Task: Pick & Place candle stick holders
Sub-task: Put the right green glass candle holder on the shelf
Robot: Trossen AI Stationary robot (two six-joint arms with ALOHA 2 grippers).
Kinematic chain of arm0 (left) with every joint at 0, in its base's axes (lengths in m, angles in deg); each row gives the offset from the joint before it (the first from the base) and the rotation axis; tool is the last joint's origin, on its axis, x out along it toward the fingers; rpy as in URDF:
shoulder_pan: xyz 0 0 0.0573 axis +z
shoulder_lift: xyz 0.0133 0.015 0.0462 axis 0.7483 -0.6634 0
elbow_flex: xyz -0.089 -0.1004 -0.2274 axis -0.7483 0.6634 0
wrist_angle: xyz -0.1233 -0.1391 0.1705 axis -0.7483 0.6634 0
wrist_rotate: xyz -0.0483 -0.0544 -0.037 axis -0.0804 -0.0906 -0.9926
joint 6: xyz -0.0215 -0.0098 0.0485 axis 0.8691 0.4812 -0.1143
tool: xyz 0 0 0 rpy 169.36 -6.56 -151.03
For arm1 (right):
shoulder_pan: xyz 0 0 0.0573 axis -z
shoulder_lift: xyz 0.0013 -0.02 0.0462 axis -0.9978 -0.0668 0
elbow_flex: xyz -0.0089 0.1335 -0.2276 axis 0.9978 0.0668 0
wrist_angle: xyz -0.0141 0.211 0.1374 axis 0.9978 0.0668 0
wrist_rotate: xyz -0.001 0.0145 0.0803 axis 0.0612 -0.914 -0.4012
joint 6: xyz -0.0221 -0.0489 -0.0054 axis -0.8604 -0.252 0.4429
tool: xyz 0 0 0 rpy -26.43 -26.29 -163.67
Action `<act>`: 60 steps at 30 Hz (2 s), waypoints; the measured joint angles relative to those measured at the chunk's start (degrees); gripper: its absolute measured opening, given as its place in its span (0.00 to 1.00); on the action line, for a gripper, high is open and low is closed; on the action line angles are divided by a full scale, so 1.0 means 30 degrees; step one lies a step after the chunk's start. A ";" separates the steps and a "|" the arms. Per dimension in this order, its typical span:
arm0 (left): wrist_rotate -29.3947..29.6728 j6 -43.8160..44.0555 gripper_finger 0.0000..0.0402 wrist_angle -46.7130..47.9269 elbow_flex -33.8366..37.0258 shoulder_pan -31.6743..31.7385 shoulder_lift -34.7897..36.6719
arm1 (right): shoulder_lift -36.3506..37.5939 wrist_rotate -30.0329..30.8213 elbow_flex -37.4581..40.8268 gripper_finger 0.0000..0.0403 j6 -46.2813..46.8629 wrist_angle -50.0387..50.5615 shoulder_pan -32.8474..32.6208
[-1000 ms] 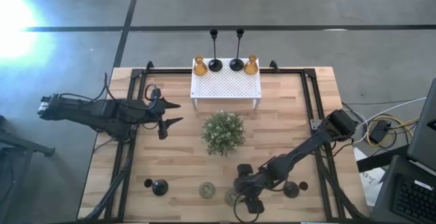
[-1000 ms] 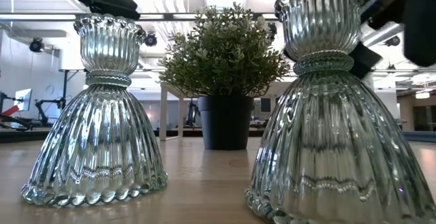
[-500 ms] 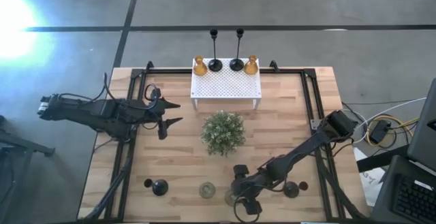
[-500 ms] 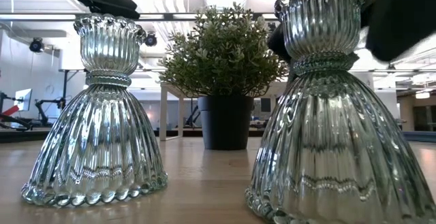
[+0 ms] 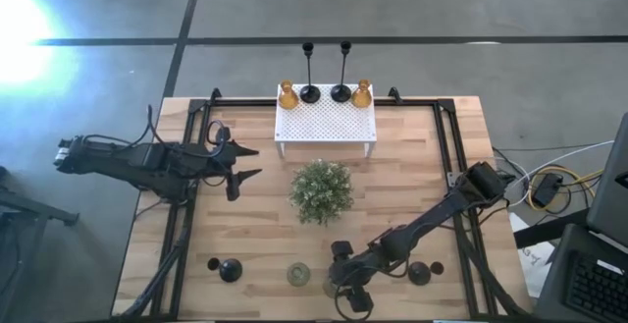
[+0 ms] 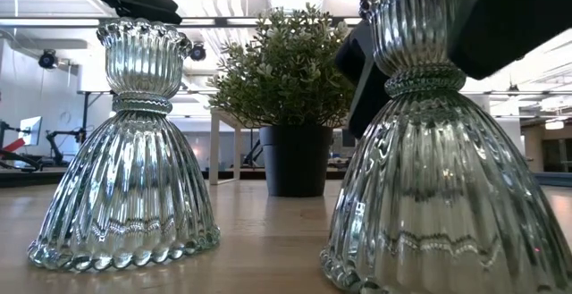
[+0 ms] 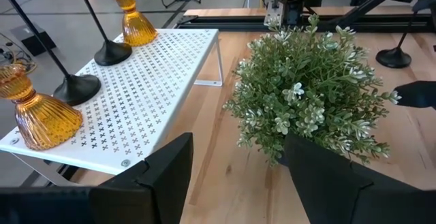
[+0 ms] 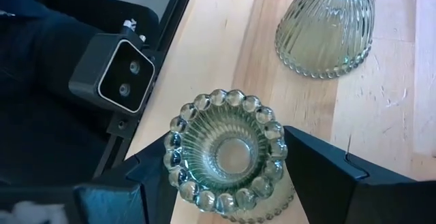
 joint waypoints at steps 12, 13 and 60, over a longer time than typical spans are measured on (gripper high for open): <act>0.0000 -0.0007 0.59 -0.0007 -0.0004 0.0000 0.0012 | 0.0007 0.0619 0.0048 0.33 -0.0270 -0.0327 0.0073; 0.0000 -0.0007 0.59 -0.0007 -0.0001 0.0000 0.0012 | 0.0007 0.0613 0.0045 0.31 -0.0270 -0.0339 0.0080; 0.0007 -0.0415 0.59 0.0058 -0.0004 0.0000 0.0194 | 1.4745 0.1848 -0.0171 0.31 -0.6258 0.9049 1.1437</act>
